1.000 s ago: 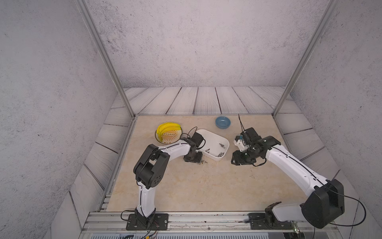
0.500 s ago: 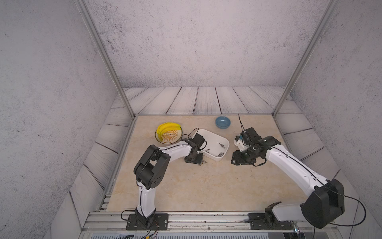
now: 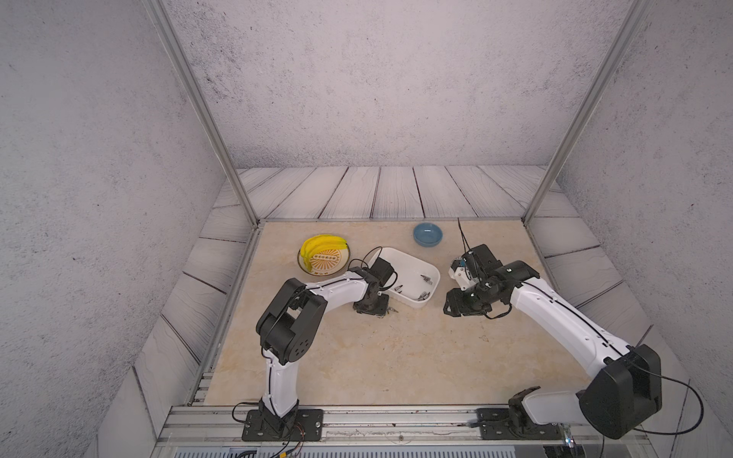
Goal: Put the bit on the desktop into the storage box
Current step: Pick up the screwdriver bit from the center of the board, then place the screwdriver bit in the storage box.
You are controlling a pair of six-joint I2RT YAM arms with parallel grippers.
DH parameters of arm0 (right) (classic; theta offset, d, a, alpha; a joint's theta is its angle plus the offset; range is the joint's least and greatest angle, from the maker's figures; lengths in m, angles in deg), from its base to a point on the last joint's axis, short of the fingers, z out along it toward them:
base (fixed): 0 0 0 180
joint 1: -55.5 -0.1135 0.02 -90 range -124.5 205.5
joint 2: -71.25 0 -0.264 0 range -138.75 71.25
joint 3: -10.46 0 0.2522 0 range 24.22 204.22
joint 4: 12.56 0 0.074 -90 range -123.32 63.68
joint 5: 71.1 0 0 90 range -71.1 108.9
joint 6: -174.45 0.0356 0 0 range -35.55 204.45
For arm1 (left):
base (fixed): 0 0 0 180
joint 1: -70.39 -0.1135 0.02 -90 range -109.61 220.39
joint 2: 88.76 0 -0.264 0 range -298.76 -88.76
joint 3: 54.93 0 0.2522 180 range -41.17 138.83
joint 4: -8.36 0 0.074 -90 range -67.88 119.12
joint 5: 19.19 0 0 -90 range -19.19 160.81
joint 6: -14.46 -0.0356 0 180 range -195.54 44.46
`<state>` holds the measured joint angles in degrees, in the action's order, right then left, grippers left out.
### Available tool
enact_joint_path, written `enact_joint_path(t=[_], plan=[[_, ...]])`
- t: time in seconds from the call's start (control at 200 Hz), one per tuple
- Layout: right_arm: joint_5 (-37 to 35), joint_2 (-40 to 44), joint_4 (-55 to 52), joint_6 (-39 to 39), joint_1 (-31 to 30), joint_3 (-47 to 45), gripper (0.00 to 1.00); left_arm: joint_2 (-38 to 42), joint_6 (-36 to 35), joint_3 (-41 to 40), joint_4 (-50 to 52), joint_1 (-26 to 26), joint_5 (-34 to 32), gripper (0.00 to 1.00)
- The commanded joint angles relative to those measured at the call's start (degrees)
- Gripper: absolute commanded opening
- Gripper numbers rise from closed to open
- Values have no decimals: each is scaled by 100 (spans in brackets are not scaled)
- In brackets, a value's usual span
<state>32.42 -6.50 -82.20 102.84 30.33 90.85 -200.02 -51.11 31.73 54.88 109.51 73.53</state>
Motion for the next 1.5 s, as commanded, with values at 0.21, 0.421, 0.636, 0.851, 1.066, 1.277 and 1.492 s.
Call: enact_joint_path(t=[0.21,0.421,0.636,0.851,1.066,1.277,1.492], plan=[[20,15,-4,27,-151,17,55,-97,58,-209,267,45,93,23],[2,-3,2,30,-177,47,55,-159,21,-250,265,48,138,4],[-56,-59,57,26,-192,-96,55,188,-81,-30,677,35,127,0],[-59,-21,53,42,-194,-64,55,483,-453,1147,1610,-76,113,0],[-82,24,16,42,-206,-63,55,113,-1198,2755,2601,-431,-9,0],[-102,9,15,46,-203,-54,55,-630,-1618,3722,3053,-858,412,0],[-110,-82,7,19,-199,-1,55,-1136,-1742,3873,2887,-1011,1101,0]])
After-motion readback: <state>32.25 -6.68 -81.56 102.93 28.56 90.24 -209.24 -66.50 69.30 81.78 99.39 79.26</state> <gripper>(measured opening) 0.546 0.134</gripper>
